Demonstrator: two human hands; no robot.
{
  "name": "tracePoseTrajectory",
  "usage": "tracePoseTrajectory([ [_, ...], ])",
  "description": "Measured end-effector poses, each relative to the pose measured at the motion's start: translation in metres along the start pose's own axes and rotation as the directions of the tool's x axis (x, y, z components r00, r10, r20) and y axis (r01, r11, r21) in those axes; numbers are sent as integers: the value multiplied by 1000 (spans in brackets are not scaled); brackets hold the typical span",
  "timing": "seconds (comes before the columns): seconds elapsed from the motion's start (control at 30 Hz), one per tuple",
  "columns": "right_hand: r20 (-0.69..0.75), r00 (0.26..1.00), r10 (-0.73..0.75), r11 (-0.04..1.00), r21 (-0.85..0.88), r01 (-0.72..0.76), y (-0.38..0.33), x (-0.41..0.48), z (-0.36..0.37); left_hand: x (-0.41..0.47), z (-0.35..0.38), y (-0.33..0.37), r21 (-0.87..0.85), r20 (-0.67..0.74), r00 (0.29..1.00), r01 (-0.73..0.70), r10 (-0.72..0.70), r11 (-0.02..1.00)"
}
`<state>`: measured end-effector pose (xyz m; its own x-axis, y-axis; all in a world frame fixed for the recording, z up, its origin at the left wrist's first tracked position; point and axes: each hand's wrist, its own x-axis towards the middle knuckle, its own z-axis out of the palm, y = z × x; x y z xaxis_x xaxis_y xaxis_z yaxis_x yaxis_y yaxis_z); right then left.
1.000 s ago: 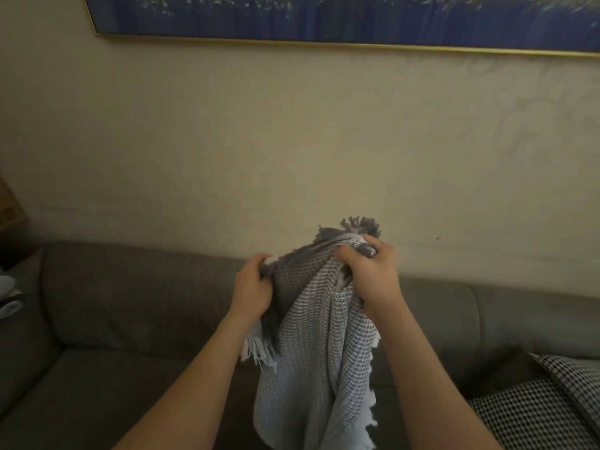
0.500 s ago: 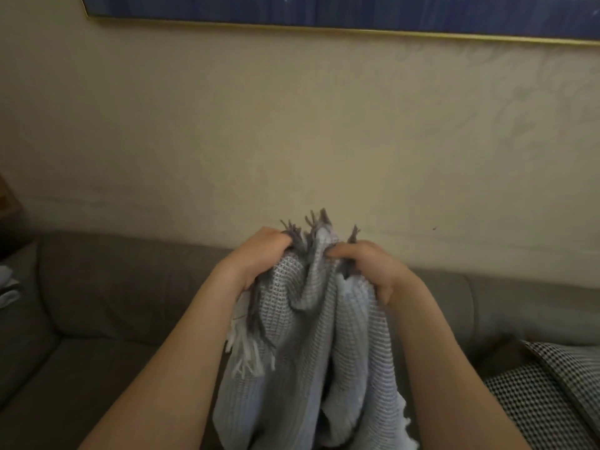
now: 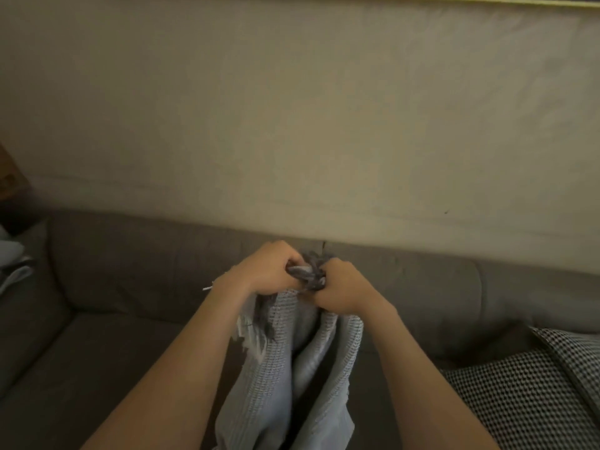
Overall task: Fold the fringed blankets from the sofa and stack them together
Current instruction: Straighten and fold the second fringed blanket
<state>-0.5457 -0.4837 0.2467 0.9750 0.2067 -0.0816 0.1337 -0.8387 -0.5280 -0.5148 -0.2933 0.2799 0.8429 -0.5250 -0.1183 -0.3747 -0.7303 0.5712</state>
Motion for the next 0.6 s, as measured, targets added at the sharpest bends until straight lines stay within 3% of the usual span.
tracePoseTrajectory([
  [0.17,-122,992,35,998,-51,-42,-14,-2,-6,-5,5,-20,67,77,983,162,-167,985],
  [0.3,-250,968,37,992,127,-5,-11,1,-16,-9,4,-42,79,36,944,324,-327,943],
  [0.37,-300,951,73,963,270,12,-7,1,-25,-10,7,-53,-120,-28,946,318,-324,940],
  [0.4,-319,942,102,929,369,24,-4,2,-29,-11,10,-56,-320,-50,952,270,-301,908],
  [0.47,-369,914,166,860,509,49,-4,1,-35,-14,18,-53,-652,-88,962,139,-257,745],
  [0.5,-400,895,198,838,543,58,-4,1,-37,-14,20,-49,-701,-102,970,87,-220,708],
  [0.6,-466,837,287,771,631,86,-5,4,-40,-10,20,-33,-547,-11,994,88,-112,832],
])
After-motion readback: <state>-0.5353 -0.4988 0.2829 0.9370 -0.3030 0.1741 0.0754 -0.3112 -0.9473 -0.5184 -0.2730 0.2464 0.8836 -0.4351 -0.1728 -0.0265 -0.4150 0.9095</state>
